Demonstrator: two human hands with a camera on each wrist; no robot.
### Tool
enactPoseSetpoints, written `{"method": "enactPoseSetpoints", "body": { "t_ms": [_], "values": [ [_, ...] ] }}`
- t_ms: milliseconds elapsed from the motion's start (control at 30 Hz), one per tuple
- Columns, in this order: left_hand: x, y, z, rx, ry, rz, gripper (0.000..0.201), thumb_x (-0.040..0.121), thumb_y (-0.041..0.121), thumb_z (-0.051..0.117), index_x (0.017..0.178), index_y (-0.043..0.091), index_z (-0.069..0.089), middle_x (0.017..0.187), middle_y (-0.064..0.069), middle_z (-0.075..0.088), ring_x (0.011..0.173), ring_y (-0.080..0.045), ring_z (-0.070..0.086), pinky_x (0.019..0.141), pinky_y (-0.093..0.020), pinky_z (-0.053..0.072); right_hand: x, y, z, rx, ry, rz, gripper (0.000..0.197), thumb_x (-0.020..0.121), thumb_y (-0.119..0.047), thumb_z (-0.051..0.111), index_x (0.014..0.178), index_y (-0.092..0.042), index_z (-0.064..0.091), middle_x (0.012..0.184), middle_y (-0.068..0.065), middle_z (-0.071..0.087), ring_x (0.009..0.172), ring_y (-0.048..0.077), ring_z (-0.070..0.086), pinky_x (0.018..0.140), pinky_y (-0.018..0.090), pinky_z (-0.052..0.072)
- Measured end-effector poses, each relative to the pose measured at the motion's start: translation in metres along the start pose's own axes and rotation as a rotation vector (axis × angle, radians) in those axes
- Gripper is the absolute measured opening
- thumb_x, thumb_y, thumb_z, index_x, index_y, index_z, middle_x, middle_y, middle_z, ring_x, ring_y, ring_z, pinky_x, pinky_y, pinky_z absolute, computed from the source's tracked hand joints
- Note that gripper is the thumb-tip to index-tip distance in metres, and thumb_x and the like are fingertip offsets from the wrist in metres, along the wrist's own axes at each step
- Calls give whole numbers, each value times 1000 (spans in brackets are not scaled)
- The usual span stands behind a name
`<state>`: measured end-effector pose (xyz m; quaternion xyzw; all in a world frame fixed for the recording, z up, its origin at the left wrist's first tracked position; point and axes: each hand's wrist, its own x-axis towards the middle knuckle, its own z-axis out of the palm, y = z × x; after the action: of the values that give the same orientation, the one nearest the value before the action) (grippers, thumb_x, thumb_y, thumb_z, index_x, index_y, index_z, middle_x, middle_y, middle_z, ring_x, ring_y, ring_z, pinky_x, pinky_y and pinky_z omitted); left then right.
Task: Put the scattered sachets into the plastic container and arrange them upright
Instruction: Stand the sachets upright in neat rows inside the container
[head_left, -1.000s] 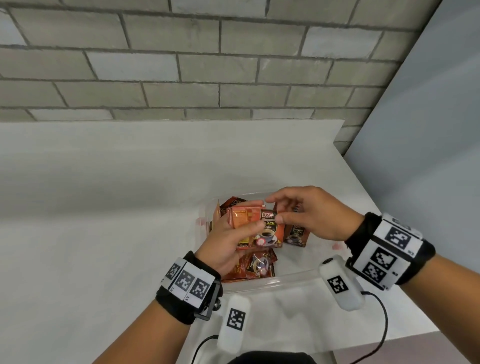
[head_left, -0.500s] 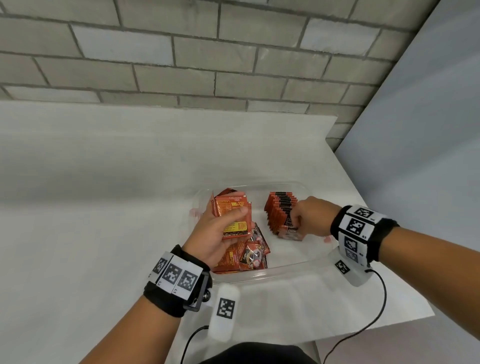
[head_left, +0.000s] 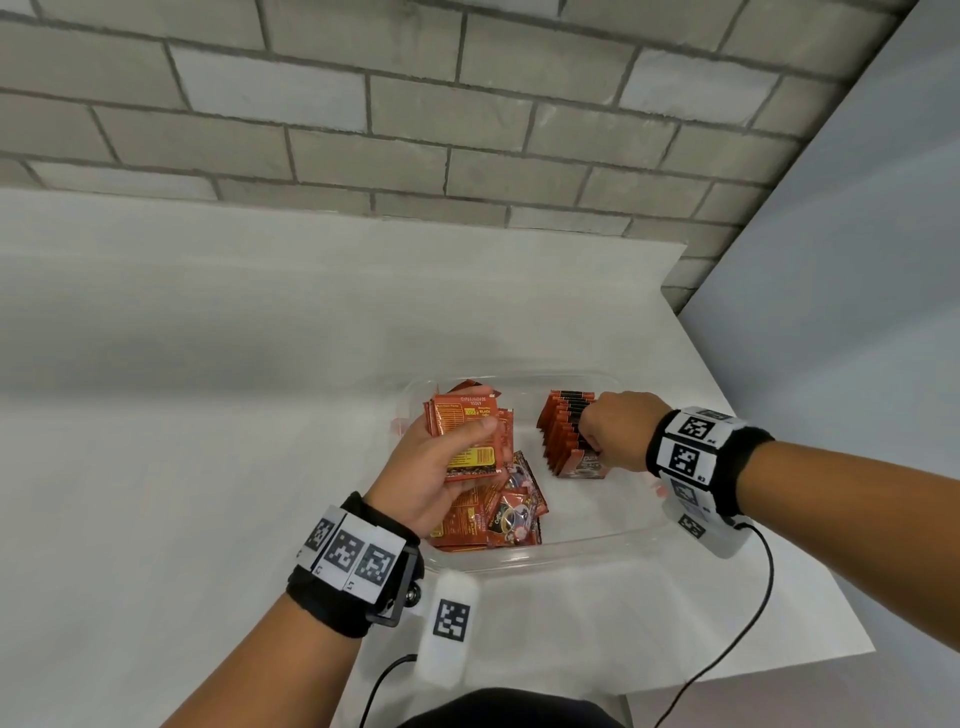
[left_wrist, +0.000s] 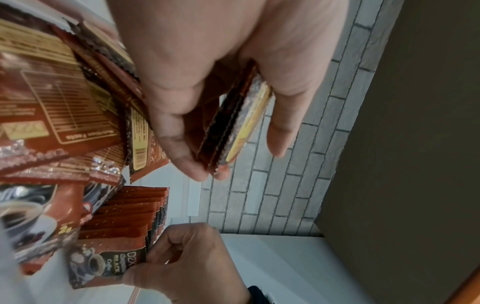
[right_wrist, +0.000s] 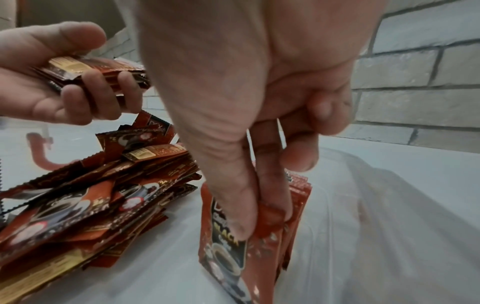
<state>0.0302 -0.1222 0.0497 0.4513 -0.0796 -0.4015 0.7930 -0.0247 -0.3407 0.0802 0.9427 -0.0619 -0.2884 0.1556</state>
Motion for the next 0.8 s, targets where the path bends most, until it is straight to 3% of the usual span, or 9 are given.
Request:
{"method": "enactPoseSetpoints", "body": {
  "t_ms": [133, 533, 800],
  "values": [
    [1, 0, 0, 3, 9, -5, 42, 71, 18, 69, 112, 20, 63, 90, -7, 71, 79, -22, 70, 75, -40, 56, 0, -1, -1, -20, -4, -6, 13, 86, -14, 61, 83, -16, 48, 81, 3, 47, 70, 22, 48, 47, 21, 30],
    [5, 0, 0, 10, 3, -14, 37, 71, 19, 69, 108, 18, 64, 88, -8, 70, 77, -22, 69, 74, -40, 56, 1, 3, -1, 12, 13, 7, 21, 83, -25, 69, 84, -17, 49, 82, 1, 49, 71, 21, 51, 49, 23, 34],
    [7, 0, 1, -53, 18, -41, 31, 79, 16, 62, 110, 13, 62, 87, -10, 71, 76, -24, 69, 70, -37, 57, -4, 5, -6, 43, 61, 20, 17, 87, -27, 62, 95, -13, 56, 83, 1, 48, 71, 20, 49, 50, 24, 33]
  ]
}}
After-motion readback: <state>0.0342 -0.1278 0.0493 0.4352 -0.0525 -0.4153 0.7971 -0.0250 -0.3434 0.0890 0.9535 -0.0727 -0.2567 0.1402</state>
